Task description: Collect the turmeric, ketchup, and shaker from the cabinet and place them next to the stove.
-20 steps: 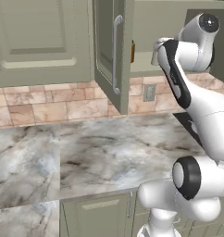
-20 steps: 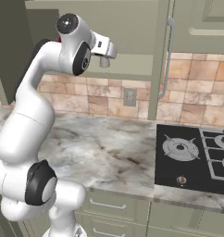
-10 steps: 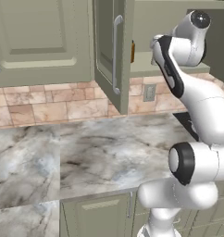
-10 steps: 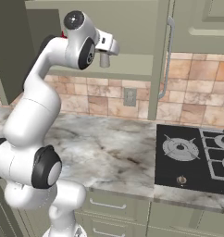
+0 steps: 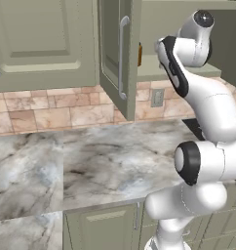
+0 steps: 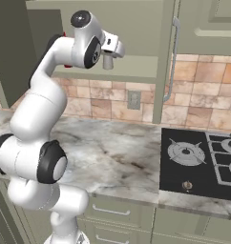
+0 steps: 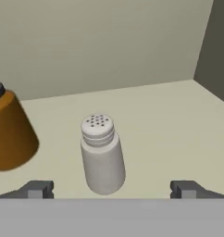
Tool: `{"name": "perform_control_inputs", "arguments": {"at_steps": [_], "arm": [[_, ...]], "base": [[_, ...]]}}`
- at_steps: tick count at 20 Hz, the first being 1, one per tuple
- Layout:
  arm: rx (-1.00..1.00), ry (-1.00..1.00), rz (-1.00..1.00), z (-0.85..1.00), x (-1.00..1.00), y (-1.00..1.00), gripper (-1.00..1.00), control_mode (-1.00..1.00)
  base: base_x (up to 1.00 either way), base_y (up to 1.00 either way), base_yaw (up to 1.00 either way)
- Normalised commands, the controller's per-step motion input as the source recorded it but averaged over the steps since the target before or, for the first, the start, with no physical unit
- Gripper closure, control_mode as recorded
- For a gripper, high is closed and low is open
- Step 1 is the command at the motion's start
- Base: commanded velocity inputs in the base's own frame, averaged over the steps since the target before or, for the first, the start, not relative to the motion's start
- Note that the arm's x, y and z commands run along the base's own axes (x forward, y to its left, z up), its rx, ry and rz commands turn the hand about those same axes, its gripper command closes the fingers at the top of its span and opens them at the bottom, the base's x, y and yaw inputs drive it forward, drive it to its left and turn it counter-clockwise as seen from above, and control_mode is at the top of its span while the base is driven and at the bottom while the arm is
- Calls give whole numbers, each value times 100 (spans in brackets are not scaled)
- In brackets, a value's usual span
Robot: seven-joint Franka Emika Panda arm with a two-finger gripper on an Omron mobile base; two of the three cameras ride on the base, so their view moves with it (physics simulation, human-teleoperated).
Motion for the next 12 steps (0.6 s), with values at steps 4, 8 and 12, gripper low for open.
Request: {"name": "perform_control_inputs", "arguments": {"at_steps": [4, 8, 12], "arm": [[0, 7, 0, -14, 25, 0, -100, -100], [0, 7, 0, -13, 21, 0, -100, -100], [0, 5, 0, -8, 18, 0, -100, -100]], "base": [[0, 0, 0], [0, 0, 0], [0, 0, 0]]}}
